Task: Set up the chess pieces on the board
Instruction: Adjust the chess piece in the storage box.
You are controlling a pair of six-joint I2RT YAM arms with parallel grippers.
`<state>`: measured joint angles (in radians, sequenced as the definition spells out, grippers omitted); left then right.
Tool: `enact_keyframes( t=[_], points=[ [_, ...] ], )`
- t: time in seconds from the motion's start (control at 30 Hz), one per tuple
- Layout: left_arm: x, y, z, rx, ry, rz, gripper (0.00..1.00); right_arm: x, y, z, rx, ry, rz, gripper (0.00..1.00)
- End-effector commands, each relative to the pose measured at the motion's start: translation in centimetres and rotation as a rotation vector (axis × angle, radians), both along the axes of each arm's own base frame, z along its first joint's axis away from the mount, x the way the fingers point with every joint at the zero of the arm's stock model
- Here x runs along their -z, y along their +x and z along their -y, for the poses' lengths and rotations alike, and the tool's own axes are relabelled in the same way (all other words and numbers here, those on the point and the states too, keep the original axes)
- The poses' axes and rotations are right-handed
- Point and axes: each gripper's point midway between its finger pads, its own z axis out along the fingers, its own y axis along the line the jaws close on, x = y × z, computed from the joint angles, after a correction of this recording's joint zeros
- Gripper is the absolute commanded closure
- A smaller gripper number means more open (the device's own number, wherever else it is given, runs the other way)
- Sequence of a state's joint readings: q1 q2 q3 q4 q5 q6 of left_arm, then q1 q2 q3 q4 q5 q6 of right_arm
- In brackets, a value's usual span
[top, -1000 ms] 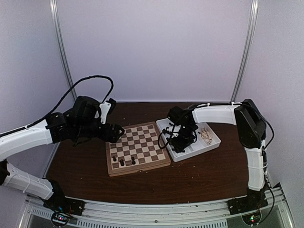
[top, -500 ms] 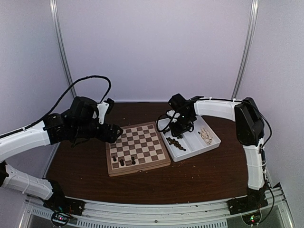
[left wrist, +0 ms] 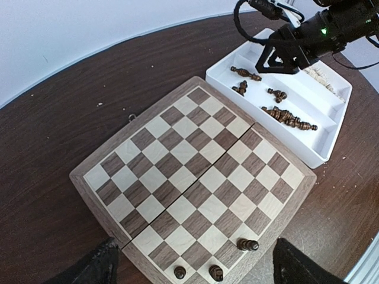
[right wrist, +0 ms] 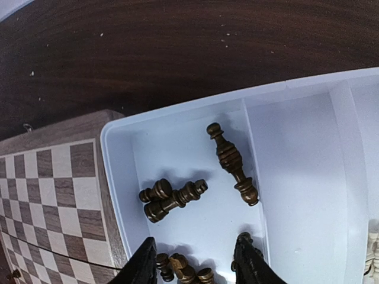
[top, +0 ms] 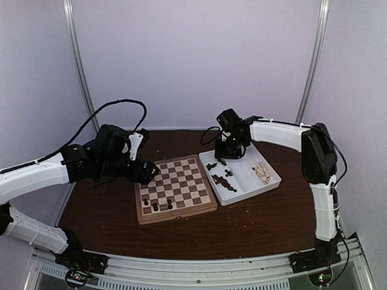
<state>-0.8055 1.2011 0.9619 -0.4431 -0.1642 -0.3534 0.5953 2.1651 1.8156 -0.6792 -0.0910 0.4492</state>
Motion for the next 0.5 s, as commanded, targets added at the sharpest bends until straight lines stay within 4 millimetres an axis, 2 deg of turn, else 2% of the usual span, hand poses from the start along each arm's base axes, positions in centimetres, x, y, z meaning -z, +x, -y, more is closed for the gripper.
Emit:
enact_keyframes(
  t=[0.0,0.17,0.3,0.47],
  points=[
    [-1.2,0.4,0.4,-0.001,-0.048,0.023,0.1,0.6,1.8,0.7,0.32,0.106,-0.032,0.56],
    [-1.0,0.1,0.1,-0.005,-0.056,0.026,0.1,1.4,1.9,1.7,0.53,0.167,-0.061,0.58],
    [-0.9,-0.1,-0.1,-0.005,-0.057,0.029,0.1,1.7,2.4,1.1,0.57,0.206,-0.07,0.58],
    [-0.8,-0.4,-0.1,0.005,-0.058,0.024,0.1,3.4,2.7,0.4,0.602,0.236,-0.104,0.58]
  ],
)
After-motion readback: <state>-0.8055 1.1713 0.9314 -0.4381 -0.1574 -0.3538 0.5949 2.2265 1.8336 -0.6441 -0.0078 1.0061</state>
